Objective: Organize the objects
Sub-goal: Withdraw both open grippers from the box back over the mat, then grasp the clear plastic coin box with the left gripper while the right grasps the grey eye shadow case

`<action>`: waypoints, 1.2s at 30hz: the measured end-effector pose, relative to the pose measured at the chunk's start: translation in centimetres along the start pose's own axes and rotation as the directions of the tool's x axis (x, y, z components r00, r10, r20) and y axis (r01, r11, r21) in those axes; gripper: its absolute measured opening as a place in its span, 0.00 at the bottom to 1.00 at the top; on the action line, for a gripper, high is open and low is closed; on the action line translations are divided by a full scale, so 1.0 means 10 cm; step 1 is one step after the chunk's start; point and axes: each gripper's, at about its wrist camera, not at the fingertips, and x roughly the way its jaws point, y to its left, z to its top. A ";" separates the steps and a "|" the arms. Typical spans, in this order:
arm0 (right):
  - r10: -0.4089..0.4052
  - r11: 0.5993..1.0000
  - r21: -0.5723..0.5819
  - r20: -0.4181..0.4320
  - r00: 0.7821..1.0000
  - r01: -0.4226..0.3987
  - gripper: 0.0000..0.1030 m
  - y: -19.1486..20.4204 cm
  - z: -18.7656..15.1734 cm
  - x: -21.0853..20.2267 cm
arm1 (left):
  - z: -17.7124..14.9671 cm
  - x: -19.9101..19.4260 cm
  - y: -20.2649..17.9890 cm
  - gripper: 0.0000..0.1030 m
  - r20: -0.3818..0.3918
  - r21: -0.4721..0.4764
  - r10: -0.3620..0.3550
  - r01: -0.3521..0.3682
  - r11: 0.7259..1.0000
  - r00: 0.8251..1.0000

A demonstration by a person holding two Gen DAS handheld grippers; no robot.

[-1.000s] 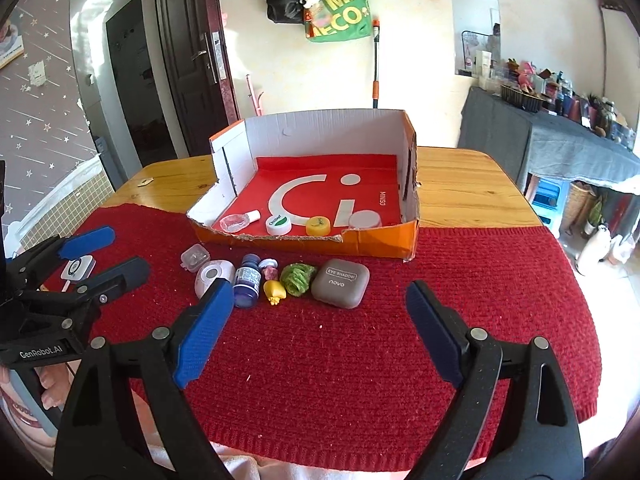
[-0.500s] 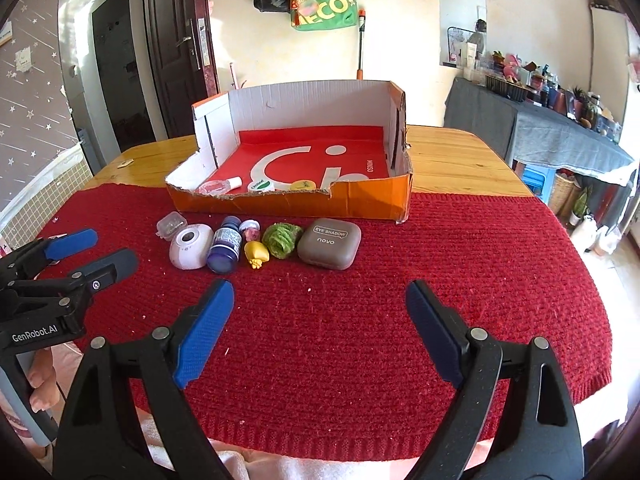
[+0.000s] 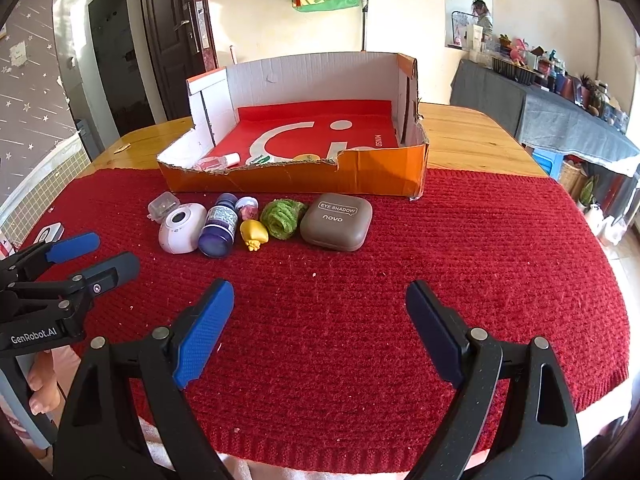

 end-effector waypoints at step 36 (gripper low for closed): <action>-0.080 0.992 0.078 -0.203 0.976 0.098 0.86 -0.29 0.53 0.82 | 0.47 0.83 0.48 0.81 -0.177 0.090 0.046 -0.030 0.995 0.983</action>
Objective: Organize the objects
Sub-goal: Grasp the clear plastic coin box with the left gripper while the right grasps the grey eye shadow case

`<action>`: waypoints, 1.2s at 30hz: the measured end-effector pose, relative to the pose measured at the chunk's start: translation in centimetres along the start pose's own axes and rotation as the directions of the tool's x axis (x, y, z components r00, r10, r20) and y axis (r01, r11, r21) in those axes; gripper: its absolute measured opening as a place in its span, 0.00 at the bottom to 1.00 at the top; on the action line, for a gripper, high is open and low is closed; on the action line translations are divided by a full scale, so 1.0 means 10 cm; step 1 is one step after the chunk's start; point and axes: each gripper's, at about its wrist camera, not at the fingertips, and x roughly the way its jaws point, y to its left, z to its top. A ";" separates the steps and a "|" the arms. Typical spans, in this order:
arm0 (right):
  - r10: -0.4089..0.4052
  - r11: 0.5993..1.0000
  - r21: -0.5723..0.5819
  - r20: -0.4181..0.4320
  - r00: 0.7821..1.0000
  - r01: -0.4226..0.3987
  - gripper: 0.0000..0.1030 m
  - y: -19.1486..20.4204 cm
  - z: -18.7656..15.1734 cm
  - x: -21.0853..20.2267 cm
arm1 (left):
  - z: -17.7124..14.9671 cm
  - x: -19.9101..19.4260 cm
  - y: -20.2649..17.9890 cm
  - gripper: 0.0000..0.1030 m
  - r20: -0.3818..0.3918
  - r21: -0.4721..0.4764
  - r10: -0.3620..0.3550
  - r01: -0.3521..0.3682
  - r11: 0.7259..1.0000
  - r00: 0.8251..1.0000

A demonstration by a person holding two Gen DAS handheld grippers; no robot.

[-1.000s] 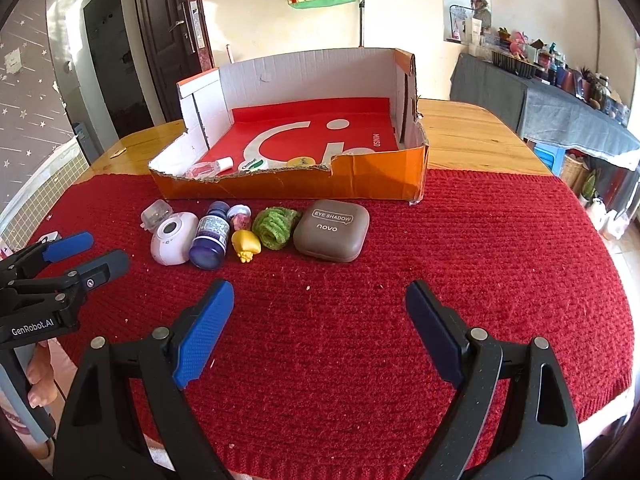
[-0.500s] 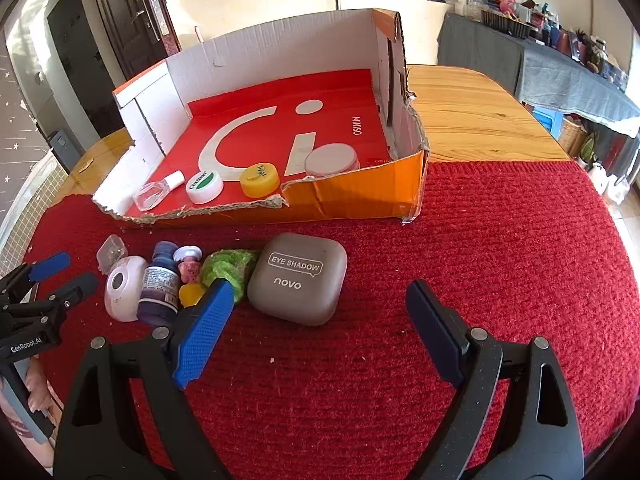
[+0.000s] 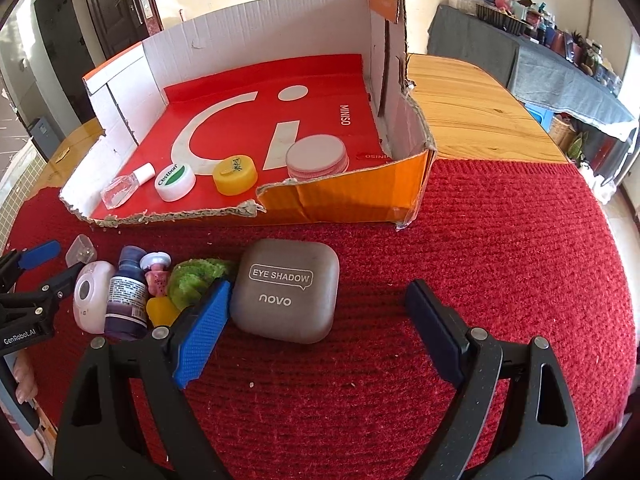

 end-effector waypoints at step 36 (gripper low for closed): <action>0.092 0.989 -0.126 0.128 0.987 -0.076 0.49 0.06 -0.06 -0.47 | -0.04 -0.49 -0.16 0.35 0.088 0.017 -0.142 0.141 0.990 0.986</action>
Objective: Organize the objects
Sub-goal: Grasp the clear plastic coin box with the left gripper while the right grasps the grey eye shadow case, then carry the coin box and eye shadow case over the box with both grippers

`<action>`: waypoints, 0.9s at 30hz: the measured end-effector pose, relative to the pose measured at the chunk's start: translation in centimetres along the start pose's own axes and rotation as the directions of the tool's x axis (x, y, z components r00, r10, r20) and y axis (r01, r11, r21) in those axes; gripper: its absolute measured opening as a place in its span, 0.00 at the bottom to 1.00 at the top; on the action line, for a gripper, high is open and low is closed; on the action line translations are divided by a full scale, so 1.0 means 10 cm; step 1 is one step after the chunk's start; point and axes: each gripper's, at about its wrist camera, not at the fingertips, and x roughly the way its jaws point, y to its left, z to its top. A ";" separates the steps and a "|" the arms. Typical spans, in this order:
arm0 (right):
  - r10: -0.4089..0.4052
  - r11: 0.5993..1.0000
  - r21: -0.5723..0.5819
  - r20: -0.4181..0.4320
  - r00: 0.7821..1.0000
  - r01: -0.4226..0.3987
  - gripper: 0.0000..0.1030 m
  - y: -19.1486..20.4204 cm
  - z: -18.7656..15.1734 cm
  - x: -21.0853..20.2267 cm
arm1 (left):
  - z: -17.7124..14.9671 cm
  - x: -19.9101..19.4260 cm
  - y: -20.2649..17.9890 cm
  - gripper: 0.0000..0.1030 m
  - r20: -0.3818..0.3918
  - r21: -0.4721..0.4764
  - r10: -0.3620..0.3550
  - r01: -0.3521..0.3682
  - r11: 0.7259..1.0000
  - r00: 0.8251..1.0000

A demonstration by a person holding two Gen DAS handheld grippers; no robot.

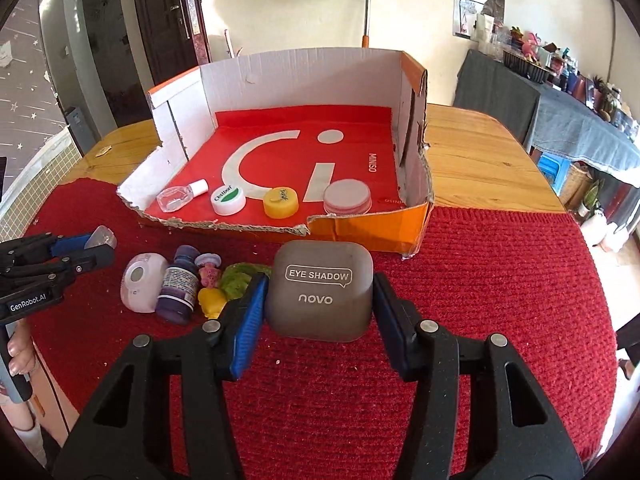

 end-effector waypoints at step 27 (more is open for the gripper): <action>0.074 0.995 -0.067 0.038 0.997 -0.071 0.49 0.11 0.54 -0.22 | 0.63 -0.07 -0.19 0.35 -0.028 0.036 -0.011 0.012 0.999 1.000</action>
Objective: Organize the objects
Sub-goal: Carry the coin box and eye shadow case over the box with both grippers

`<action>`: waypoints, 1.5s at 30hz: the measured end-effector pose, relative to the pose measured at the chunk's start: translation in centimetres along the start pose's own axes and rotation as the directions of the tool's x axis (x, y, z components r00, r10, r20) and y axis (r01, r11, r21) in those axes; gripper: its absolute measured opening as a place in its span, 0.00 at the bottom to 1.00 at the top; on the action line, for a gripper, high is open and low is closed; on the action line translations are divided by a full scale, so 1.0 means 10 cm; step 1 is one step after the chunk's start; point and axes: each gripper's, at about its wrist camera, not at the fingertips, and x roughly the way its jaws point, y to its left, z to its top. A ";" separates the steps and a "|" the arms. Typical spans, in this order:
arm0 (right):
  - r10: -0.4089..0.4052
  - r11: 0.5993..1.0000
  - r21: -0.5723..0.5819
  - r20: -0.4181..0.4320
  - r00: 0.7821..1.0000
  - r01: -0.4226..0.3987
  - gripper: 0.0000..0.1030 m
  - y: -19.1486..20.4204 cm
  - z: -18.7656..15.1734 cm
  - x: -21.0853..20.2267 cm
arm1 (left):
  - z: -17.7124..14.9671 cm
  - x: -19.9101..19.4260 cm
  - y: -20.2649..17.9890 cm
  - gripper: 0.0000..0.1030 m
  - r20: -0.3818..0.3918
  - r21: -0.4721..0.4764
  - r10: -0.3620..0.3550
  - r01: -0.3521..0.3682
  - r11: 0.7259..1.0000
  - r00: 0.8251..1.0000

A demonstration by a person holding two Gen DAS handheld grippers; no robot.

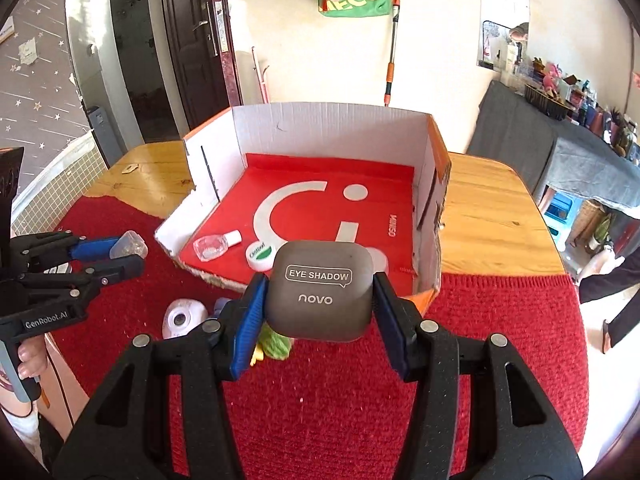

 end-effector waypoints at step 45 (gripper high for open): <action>-0.107 0.993 0.011 -0.400 0.910 0.121 0.49 -0.47 0.60 1.70 | 0.57 1.33 0.14 0.35 -0.271 0.028 0.143 -0.141 0.990 0.952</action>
